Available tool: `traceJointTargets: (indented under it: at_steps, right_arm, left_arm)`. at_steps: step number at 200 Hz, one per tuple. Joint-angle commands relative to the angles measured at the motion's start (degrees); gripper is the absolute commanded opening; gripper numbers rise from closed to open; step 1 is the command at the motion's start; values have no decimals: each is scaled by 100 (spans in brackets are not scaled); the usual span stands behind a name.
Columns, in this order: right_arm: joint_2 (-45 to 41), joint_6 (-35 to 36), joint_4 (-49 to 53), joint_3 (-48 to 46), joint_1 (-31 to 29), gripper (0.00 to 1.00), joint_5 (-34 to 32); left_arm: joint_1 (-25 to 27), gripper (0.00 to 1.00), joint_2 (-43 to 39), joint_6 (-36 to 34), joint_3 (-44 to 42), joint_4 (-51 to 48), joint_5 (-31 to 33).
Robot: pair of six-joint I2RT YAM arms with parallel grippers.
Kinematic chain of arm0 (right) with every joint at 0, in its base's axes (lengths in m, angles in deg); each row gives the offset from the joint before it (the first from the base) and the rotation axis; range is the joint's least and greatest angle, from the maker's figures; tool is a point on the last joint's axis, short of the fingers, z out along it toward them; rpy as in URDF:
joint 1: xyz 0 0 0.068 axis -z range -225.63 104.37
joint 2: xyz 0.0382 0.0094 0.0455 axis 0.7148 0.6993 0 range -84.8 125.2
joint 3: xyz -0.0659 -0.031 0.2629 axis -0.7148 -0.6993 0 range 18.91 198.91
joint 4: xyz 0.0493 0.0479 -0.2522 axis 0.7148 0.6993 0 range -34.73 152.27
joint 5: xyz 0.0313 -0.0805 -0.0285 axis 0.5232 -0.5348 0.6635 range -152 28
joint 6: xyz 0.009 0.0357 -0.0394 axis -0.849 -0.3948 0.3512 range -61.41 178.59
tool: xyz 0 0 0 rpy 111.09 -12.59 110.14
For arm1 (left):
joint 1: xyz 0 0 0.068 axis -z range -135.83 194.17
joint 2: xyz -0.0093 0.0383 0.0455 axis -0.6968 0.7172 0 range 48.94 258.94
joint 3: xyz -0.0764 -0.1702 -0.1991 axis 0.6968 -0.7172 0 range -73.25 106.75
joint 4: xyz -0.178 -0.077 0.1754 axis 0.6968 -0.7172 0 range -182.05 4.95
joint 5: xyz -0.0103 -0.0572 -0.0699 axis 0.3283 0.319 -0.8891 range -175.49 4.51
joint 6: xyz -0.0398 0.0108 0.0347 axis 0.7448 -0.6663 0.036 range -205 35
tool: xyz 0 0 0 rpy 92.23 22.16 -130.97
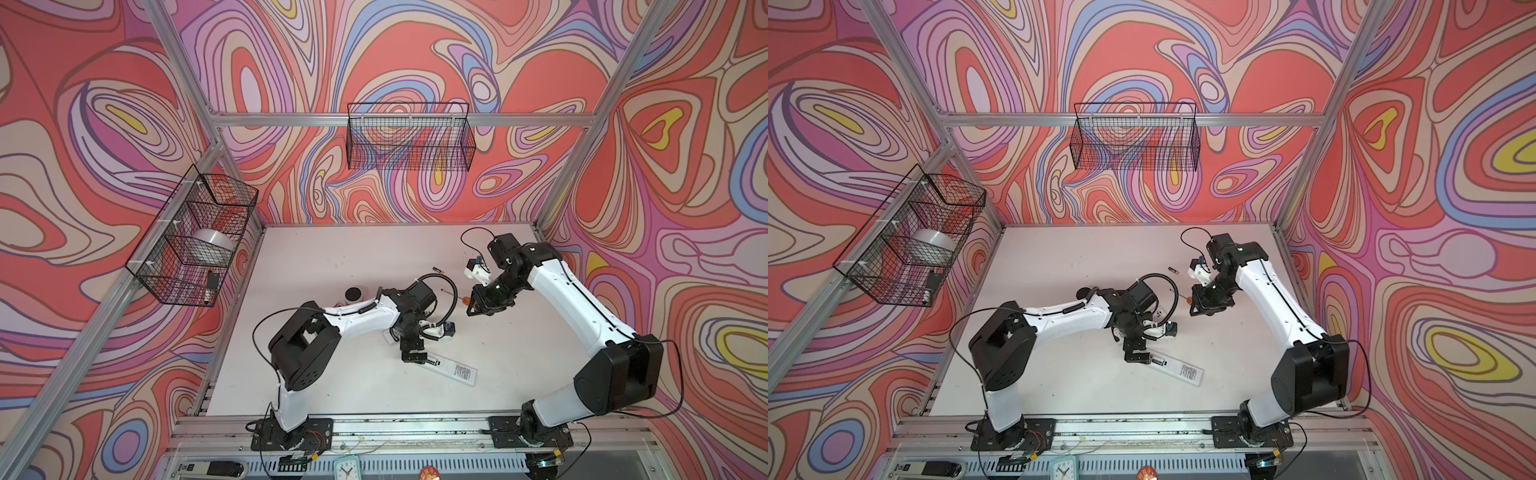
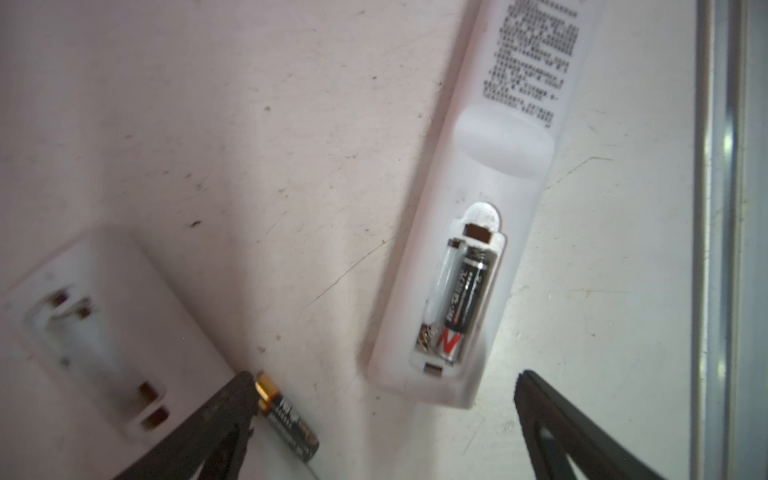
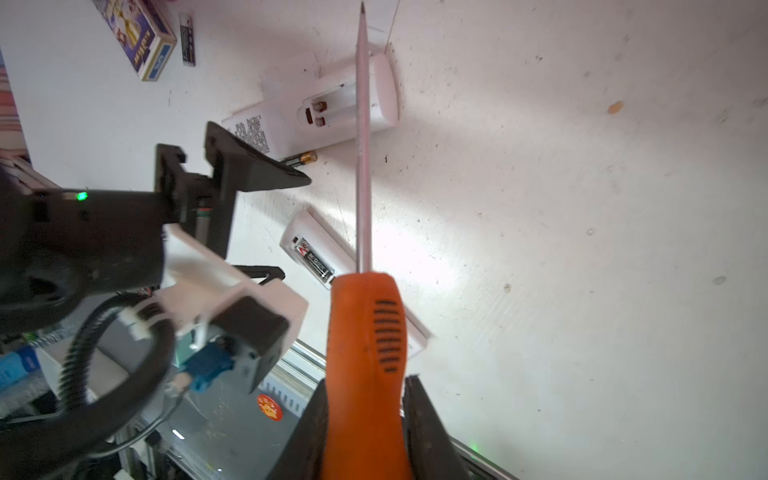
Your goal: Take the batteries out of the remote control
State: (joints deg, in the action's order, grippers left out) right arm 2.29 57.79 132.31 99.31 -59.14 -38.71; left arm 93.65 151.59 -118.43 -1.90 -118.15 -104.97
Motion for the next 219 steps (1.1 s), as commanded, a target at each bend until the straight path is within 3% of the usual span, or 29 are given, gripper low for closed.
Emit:
traceJointTargets:
  at_steps: [1, 39, 72, 102, 140, 185, 219]
  right_arm:
    - [-368, -1010, -480, -204, 20, 0, 263]
    - [-1505, -1874, -1848, -1410, 25, 0, -9]
    - [-1788, -2176, -2473, -1972, 29, 0, -66]
    - [-2054, -2292, -2586, -2442, 25, 0, -309]
    - [-2634, -2741, -3287, -3278, 25, 0, -151]
    - [-2640, -2200, -2691, -2776, 32, 0, -375]
    - [-2562, -2003, -2489, -2478, 31, 0, -255]
  left_arm:
    - [-134, 100, -952, 1911, -550, 843, -265]
    - [-182, 100, -1956, 5668, -1724, 2162, -768]
    - [-195, 100, -1793, 6973, -1490, 1918, -1959]
    - [-177, 100, -1731, 7352, -1739, 1525, -2732]
    - [71, 100, -1373, 7656, -2053, 1755, -3094]
    - [229, 100, -530, 7821, -1912, 1637, -3365]
    - [147, 100, 27, 7556, -1454, 1255, -2974]
